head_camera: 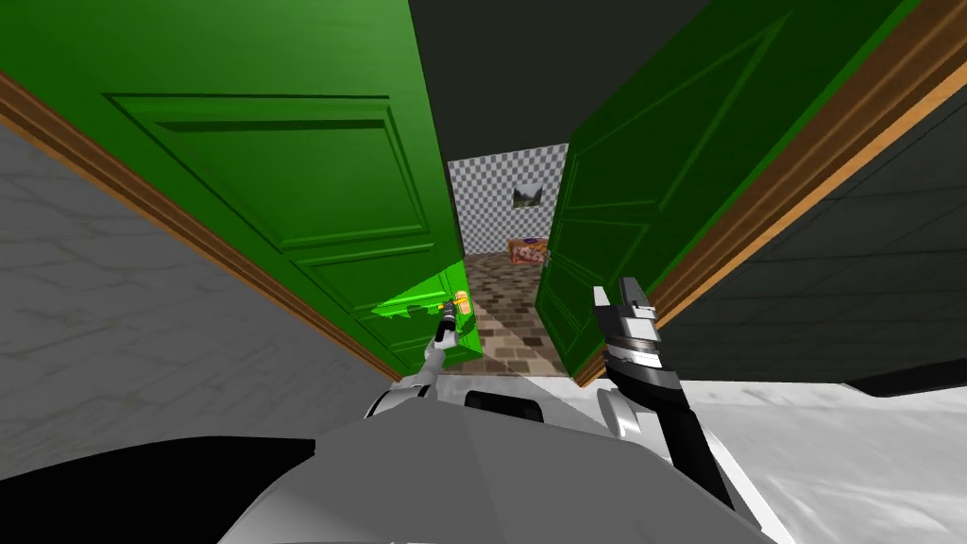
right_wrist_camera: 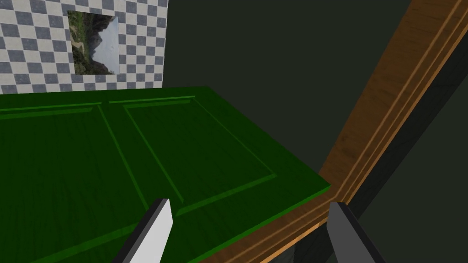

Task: Push the door open

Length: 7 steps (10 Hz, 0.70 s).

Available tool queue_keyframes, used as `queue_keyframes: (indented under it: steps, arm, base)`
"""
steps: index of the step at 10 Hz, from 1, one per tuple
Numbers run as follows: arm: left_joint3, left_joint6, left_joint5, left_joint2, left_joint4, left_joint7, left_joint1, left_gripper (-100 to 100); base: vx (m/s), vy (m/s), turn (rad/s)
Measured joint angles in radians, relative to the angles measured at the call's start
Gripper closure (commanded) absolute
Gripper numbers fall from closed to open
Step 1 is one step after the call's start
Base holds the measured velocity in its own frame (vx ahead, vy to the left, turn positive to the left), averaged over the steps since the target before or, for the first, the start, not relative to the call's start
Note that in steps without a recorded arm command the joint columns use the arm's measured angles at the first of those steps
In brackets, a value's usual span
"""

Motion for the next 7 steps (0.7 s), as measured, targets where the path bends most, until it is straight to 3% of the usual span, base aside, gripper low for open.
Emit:
queue_keyframes:
  steps: [1, 2, 4, 7]
  arm:
    - [0.007, -0.007, 0.004, 0.012, 0.016, 0.003, -0.004, 100]
    - [0.019, -0.026, 0.008, 0.023, 0.058, 0.003, -0.027, 100]
    - [0.035, -0.009, 0.011, 0.014, 0.014, -0.009, -0.011, 100]
    - [0.070, -0.003, 0.023, 0.023, 0.014, -0.016, -0.005, 100]
  base:
    - [0.158, -0.053, 0.062]
    - [0.099, -0.026, 0.025]
    - [0.169, -0.056, 0.069]
    - [0.200, -0.067, 0.071]
